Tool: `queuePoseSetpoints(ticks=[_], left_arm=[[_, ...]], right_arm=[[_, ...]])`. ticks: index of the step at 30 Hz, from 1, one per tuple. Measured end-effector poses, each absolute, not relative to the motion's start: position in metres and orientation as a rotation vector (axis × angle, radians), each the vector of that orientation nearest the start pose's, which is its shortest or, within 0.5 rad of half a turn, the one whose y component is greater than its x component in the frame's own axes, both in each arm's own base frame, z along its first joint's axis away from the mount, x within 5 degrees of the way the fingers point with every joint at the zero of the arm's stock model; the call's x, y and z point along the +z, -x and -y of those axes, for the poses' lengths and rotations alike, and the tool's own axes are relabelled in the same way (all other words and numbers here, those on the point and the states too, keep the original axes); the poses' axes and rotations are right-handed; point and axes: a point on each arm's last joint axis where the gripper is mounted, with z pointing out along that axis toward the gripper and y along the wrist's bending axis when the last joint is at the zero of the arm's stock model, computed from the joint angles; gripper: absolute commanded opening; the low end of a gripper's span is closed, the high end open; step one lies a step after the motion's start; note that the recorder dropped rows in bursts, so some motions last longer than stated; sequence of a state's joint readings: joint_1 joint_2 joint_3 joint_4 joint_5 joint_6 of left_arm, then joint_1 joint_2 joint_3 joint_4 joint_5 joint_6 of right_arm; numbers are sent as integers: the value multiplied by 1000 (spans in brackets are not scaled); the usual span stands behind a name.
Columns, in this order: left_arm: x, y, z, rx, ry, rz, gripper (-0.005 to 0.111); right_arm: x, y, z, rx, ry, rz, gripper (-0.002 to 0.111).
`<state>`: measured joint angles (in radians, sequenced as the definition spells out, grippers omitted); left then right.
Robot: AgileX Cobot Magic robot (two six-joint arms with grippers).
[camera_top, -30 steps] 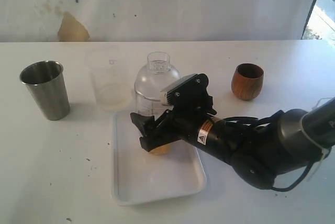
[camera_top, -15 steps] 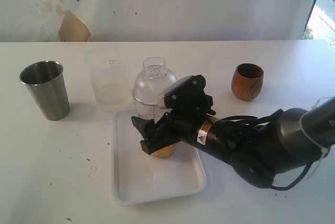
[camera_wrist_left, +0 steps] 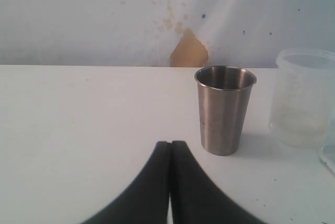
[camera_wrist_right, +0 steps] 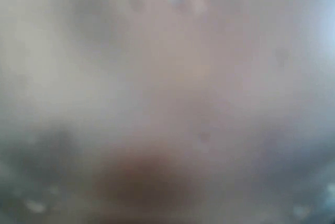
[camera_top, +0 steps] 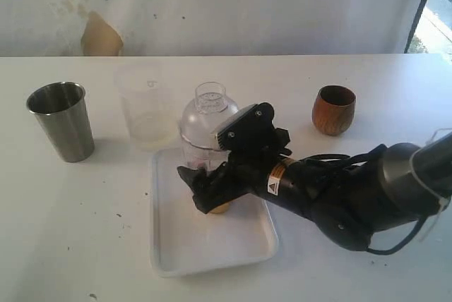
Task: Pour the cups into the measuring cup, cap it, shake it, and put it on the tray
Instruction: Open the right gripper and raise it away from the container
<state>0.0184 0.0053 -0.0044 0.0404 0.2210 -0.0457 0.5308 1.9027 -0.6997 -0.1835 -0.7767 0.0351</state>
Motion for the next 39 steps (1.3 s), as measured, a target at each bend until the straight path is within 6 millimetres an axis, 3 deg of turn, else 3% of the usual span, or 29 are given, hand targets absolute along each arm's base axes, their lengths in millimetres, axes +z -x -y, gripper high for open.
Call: queuePoseSetpoints(ticks=[24,32,39], left_arm=[[194,-56,-2,17,28,-1705,0],[194,-56,-2,17,28,-1705,0],[194,-56,-2,17,28,-1705,0]], right_arm=[[183,-285,-180,417,645,-1693,100],[208,-284,-180,442,605,-1564,100],[271,-275,-159,299,480,-1421,97]])
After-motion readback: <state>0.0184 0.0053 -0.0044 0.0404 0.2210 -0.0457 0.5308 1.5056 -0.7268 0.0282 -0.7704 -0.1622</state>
